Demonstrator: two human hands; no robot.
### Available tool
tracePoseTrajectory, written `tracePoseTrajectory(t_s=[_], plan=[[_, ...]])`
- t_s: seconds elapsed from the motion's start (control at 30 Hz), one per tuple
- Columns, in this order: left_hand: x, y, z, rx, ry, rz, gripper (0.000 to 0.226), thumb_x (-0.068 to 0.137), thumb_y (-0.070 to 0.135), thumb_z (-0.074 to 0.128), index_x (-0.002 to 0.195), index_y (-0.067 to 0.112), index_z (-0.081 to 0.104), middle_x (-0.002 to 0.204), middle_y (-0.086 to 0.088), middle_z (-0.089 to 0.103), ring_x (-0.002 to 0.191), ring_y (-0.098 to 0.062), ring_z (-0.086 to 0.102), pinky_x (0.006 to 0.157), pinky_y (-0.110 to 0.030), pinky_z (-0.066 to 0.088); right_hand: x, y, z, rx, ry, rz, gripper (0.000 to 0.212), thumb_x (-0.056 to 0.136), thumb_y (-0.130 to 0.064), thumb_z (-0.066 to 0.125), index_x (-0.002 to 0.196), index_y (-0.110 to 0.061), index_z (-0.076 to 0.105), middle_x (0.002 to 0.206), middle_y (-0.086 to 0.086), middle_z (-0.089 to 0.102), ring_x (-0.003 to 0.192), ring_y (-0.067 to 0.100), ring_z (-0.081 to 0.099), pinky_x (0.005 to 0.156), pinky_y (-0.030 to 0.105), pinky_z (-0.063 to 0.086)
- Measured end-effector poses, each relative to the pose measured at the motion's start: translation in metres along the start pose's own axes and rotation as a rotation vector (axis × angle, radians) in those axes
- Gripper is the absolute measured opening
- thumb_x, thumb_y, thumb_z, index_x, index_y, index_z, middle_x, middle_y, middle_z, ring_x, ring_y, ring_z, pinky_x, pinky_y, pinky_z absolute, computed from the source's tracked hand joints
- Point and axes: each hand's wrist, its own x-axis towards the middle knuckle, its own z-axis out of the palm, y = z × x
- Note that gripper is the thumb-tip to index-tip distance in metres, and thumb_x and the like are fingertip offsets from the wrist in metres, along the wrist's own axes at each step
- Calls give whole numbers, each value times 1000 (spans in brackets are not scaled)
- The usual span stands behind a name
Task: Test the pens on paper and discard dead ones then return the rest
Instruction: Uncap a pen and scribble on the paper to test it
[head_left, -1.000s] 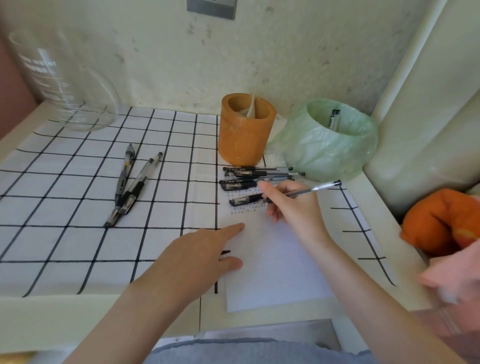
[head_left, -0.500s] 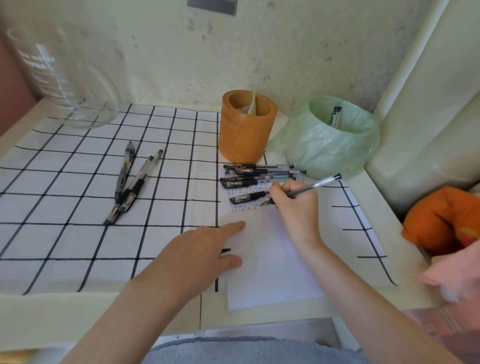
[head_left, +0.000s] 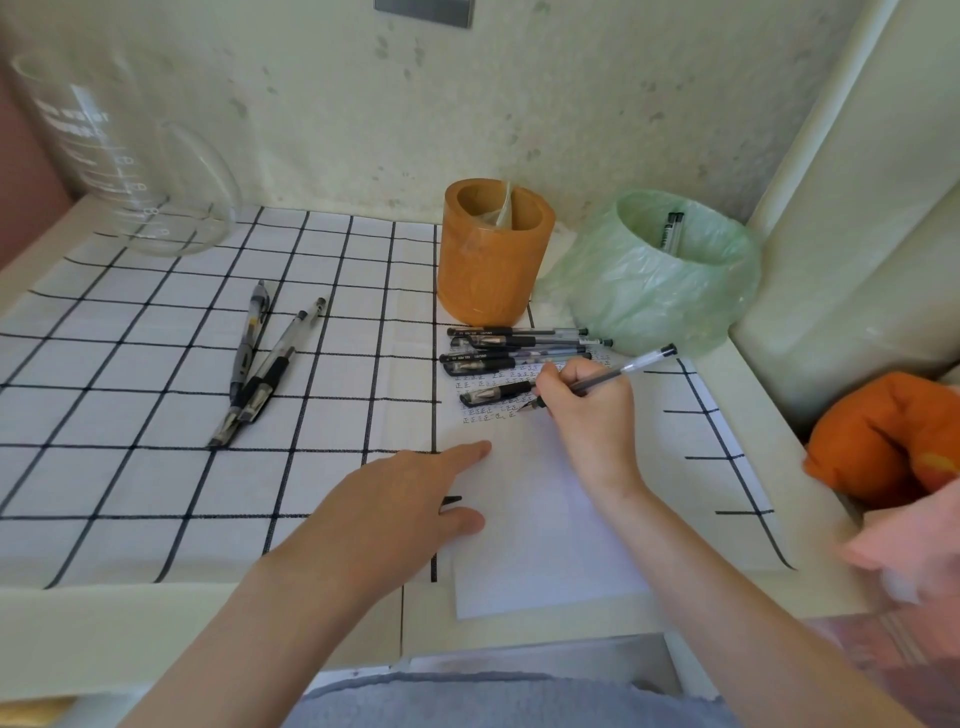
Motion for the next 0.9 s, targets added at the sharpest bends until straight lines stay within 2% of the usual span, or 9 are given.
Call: tracePoseTrajectory(t_s=[0.07,0.17,0.33,0.5,0.57,0.73,0.8,0.9], plan=[[0,1,-1,3,0,-2,58,91,44,48,140,50,18,111,3,56,82,-9,44,70,-20,36,0,1,0,7,-4,8,35,82,-5,60,57,9,40,54,17,38,58,16,36,55,26,30],[-1,0,-1,3,3,-3,58,91,44,48,140,51,18,112,4,56,83,-9,44,72,-20,38,0,0,-1,22,-12,7,35,82,-4,61,58,12,42,56,25,41,60,16,40,54,24,32],[-1,3,-3,-4,-2,-12,57,91,44,48,139,51,18,89,7,43,80,-10,45,70,-21,37,0,-1,-1,1,-20,12,32,78,-1,61,57,11,40,54,15,36,56,17,31,51,22,29],[-1,3,-3,-2,-2,-16,57,91,44,48,140,51,18,86,7,40,79,-10,43,70,-21,37,-1,-2,-1,19,-18,24,32,79,-3,60,59,13,41,57,27,41,58,17,34,54,27,30],[-1,3,-3,3,-3,-16,58,91,44,48,140,51,18,86,7,41,80,-10,43,70,-21,37,-1,-3,-1,6,-12,24,32,79,-3,60,58,11,40,55,23,37,58,17,33,54,27,29],[-2,2,-2,0,-10,-16,58,91,44,48,140,51,18,93,4,49,79,-10,43,70,-20,37,-1,-2,-1,37,-20,30,32,78,-6,60,59,12,42,62,33,46,61,16,42,55,26,32],[-1,1,-2,3,-18,-22,58,91,44,48,140,51,18,100,2,54,81,-11,43,70,-21,36,-1,-2,-1,27,-27,20,32,79,-5,60,59,14,44,59,31,44,59,16,39,54,23,32],[0,3,-4,6,-37,-19,58,91,44,48,140,50,18,90,6,45,80,-10,43,70,-21,36,-1,-4,-1,7,-32,13,31,79,-1,61,58,14,42,54,19,39,57,18,35,52,21,31]])
